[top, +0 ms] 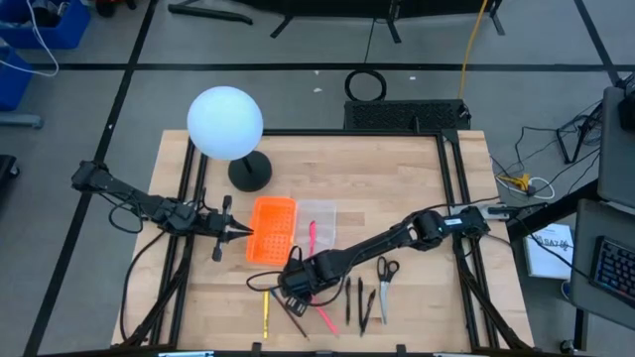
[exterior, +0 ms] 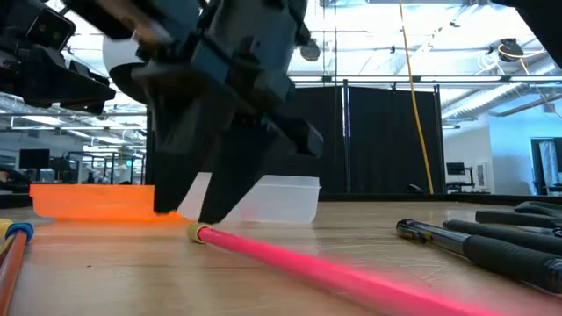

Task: Pick & place school supplies into a supply box
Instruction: Put the pink pen into the supply box

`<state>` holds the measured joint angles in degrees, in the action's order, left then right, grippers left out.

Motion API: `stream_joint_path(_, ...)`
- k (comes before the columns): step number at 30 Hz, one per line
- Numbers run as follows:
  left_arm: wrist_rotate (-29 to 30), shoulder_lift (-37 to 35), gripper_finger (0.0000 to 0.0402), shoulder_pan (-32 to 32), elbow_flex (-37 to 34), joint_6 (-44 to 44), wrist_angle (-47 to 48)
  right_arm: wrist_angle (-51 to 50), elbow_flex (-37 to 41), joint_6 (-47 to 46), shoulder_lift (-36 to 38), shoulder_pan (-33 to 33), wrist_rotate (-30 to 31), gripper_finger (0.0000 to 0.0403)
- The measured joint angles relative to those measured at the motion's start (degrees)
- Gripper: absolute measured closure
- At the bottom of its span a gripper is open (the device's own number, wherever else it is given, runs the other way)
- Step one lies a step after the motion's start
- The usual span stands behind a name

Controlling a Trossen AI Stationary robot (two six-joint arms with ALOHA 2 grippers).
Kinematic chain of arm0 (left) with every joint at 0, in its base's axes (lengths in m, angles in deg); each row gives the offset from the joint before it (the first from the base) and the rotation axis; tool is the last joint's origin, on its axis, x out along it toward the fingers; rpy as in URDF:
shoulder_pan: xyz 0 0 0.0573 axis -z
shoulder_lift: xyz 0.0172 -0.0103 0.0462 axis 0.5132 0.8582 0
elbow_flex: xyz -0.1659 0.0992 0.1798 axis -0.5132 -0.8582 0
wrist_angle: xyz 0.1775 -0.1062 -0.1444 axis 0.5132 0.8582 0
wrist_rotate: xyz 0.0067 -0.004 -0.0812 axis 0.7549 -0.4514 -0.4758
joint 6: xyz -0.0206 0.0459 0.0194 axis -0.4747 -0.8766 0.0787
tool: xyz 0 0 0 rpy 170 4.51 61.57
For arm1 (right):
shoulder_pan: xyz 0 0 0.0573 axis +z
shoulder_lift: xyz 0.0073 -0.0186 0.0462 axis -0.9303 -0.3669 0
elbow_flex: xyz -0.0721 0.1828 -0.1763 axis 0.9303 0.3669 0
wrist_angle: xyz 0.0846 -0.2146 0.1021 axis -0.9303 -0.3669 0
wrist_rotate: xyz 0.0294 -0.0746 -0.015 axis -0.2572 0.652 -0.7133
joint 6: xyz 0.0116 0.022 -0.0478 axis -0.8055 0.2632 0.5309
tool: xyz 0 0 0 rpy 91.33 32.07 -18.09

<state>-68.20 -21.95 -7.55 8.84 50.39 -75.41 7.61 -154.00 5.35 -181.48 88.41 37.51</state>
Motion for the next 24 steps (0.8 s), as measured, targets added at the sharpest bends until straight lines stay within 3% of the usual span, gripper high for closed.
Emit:
stream_joint_path(15, -0.1, 0.0, 0.0364, 0.0, 0.0, -0.3, 0.1, 2.9, 8.0, 1.1, 0.2, 0.0, 0.2, 0.0257)
stream_joint_path(24, -0.1, 0.0, 0.0364, 0.0, 0.0, -0.1, 0.0, 3.0, 11.5, 14.3, 0.0, 0.7, 1.5, 0.0276)
